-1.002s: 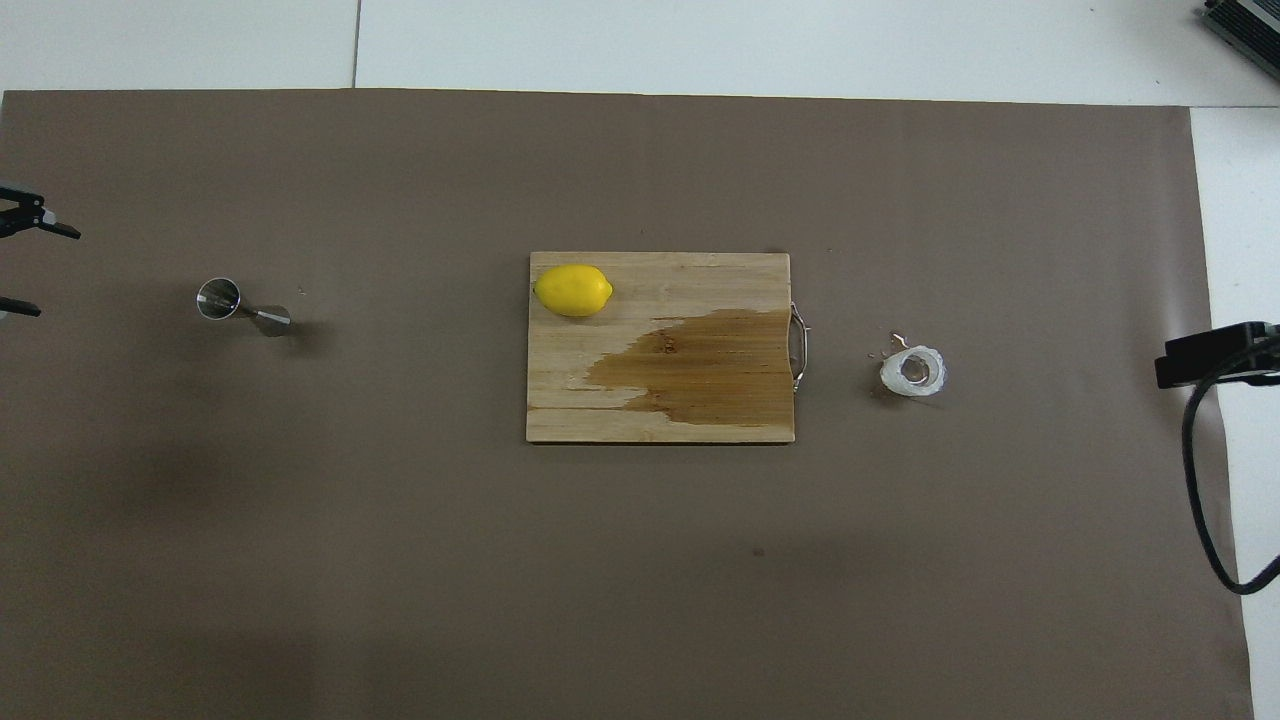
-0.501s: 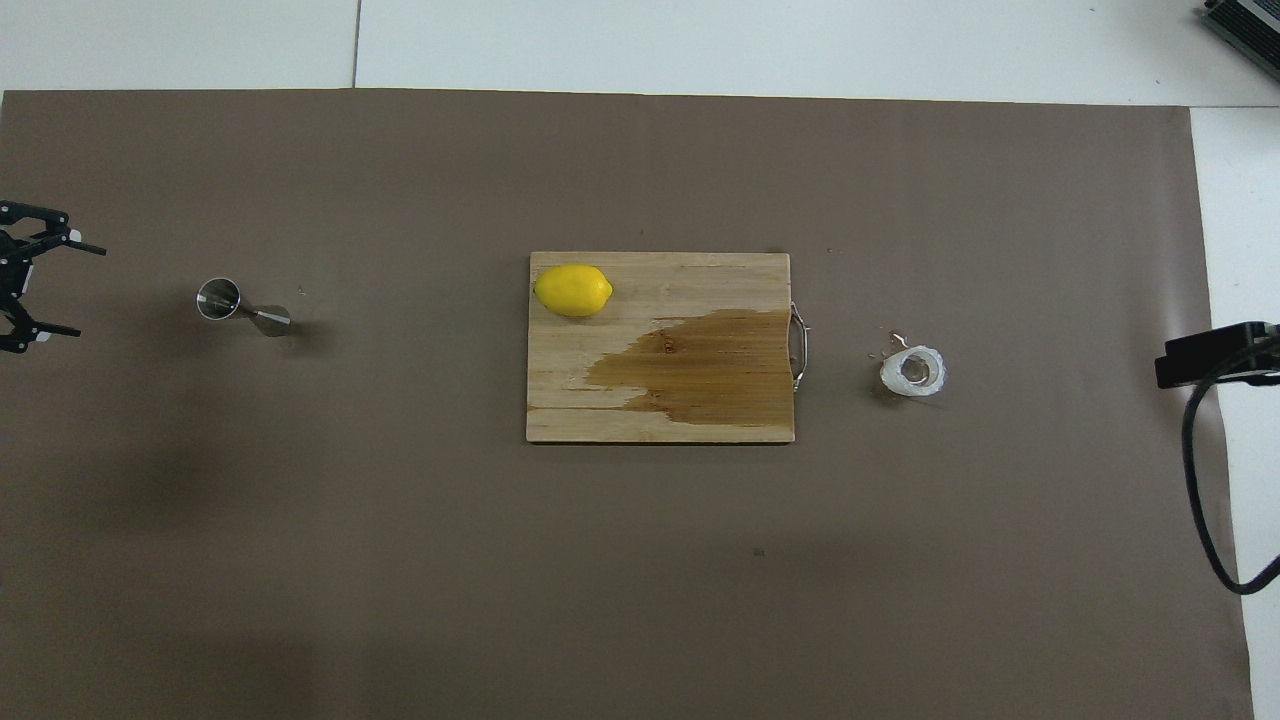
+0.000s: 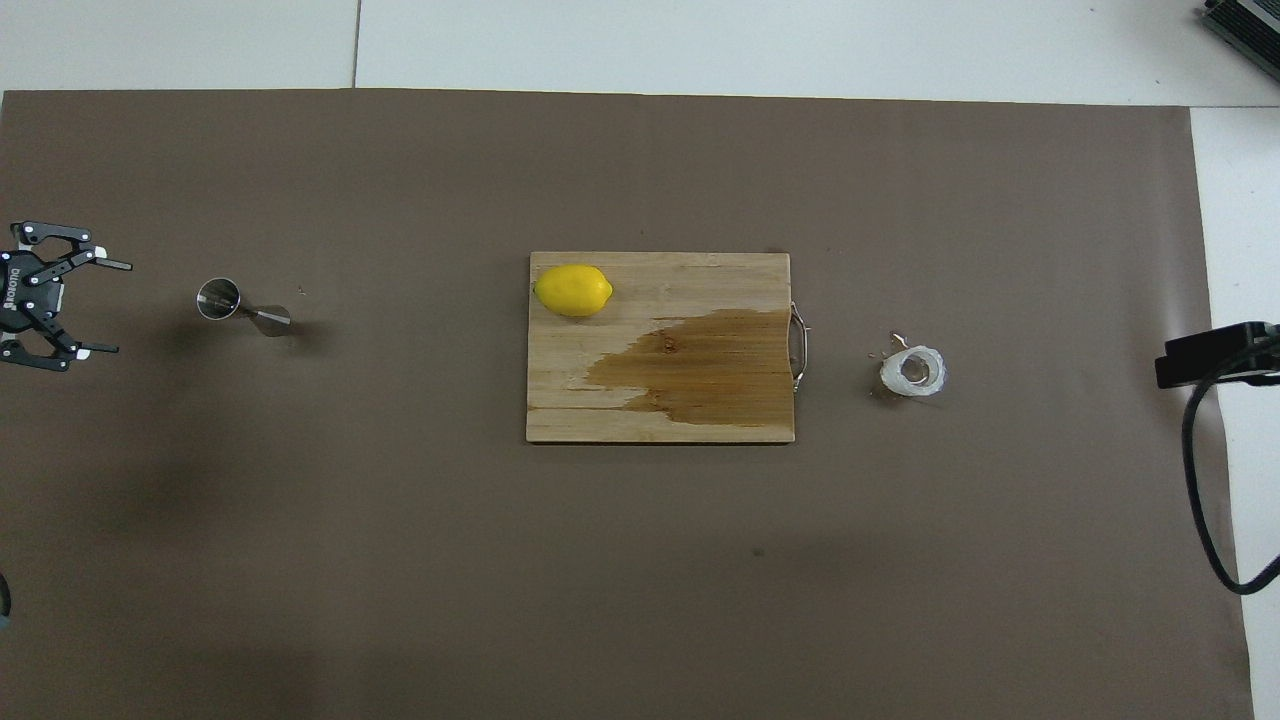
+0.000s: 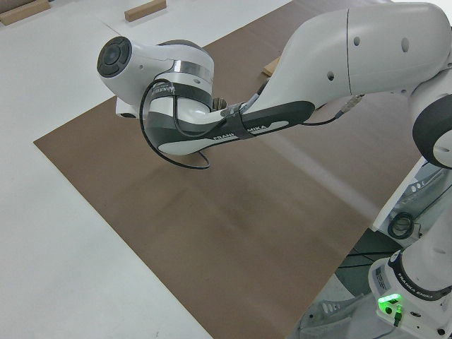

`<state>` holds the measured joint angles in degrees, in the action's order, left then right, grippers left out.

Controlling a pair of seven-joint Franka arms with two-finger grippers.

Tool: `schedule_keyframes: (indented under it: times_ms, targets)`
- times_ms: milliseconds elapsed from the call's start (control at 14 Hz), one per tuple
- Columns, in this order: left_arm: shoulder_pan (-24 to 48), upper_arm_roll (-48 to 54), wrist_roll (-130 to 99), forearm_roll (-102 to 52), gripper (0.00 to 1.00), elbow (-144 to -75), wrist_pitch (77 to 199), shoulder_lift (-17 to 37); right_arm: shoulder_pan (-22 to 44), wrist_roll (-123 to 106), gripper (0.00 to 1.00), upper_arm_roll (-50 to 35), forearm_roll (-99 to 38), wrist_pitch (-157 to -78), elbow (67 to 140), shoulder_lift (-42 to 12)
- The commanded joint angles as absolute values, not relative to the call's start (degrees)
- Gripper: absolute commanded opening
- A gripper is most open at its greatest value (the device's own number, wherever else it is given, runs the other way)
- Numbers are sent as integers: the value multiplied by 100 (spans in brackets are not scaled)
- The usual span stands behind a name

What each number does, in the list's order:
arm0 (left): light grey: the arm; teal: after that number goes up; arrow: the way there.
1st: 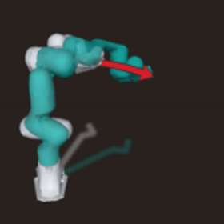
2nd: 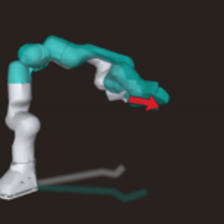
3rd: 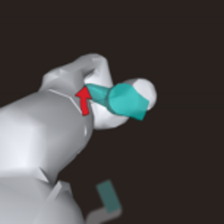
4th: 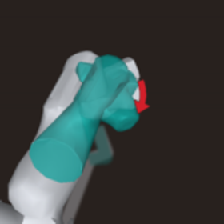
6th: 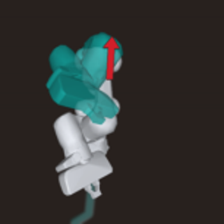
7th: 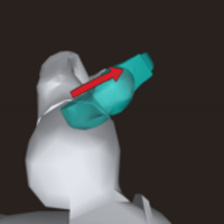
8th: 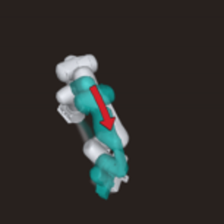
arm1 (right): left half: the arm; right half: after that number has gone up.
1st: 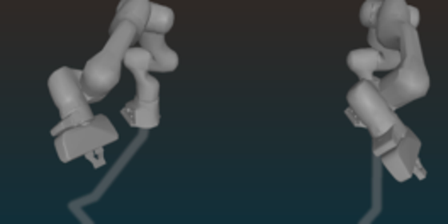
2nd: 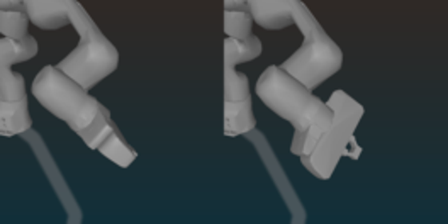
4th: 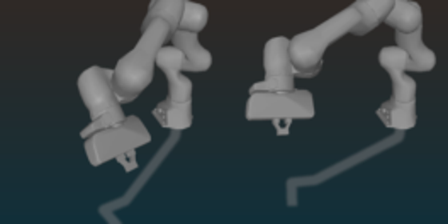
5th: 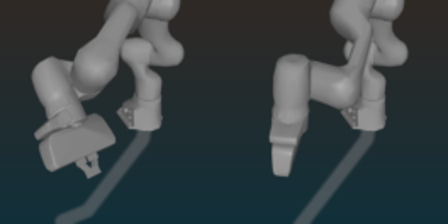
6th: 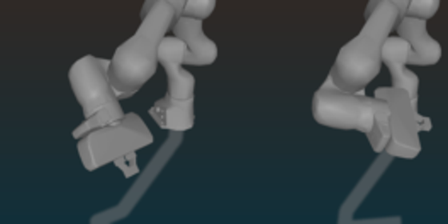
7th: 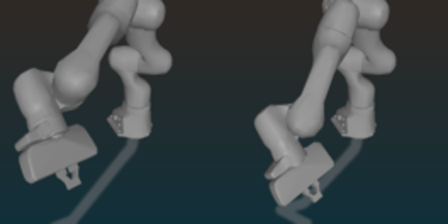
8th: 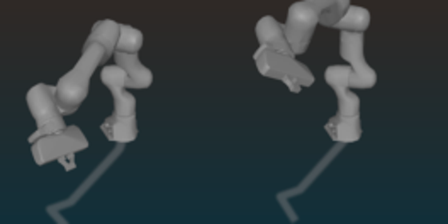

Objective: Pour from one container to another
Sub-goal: 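Open the left gripper and move it toward the small metal cup, then close the left gripper around the small metal cup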

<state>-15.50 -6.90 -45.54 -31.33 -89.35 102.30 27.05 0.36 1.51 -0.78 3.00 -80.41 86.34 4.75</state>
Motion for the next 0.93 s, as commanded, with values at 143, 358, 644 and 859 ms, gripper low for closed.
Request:
schedule_keyframes:
  times_ms: [143,358,644,859]
  targets:
    - [-1486,-703,-4632,-3908,100,-9746,10986,2514,-9,-9,100,-79,352,-7937,8613,492]
    - [-1512,-703,-4632,-4315,100,-10054,10995,2444,-9,-9,100,-79,352,-7937,8613,492]
    - [-1511,-694,-4605,-4604,100,-10388,11259,2347,-9,-9,100,-79,352,-7937,8613,492]
    - [-1529,-694,-4588,-5009,100,-10740,11233,2215,-9,-9,100,-79,352,-7937,8613,492]
